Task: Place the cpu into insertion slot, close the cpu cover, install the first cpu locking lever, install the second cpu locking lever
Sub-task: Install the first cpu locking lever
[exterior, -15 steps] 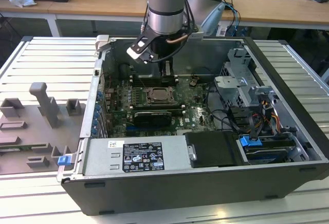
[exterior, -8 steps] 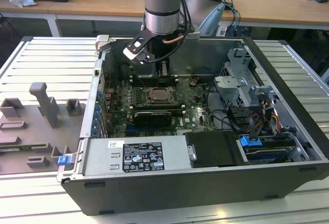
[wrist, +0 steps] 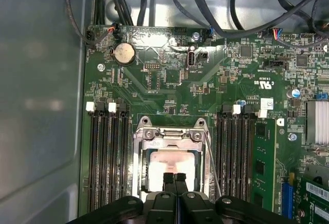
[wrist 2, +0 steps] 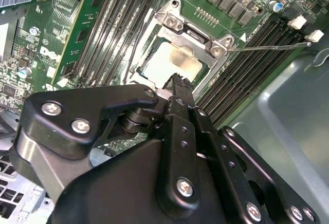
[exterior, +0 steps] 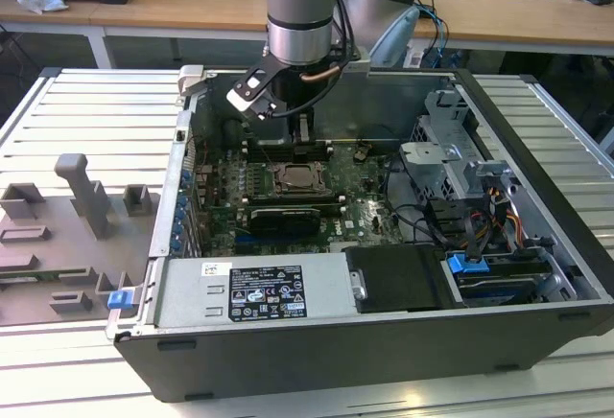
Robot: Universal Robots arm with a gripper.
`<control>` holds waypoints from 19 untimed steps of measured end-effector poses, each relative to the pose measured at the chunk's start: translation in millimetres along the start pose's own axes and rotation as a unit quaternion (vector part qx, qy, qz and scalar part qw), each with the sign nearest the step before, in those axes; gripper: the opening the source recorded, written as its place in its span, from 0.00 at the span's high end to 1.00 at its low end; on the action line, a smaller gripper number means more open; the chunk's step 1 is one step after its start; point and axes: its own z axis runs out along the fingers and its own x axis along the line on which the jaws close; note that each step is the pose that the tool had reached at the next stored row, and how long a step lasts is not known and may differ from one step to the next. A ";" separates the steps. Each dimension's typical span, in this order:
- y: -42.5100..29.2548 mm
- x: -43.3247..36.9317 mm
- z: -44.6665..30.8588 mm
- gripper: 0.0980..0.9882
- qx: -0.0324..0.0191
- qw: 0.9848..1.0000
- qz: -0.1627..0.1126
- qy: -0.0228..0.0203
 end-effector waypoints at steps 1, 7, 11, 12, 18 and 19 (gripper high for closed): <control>0.1 0.0 -0.3 0.99 0.000 1.000 0.000 0.000; 0.2 0.1 -3.2 0.99 0.000 1.000 0.000 -0.002; 0.3 0.4 -5.9 0.99 0.000 1.000 0.000 -0.004; 0.4 0.5 -8.2 0.99 0.000 1.000 0.000 -0.004; 1.7 1.0 -31.6 0.99 0.000 1.000 0.000 -0.004; 1.9 1.0 -34.5 0.99 0.000 1.000 0.000 -0.004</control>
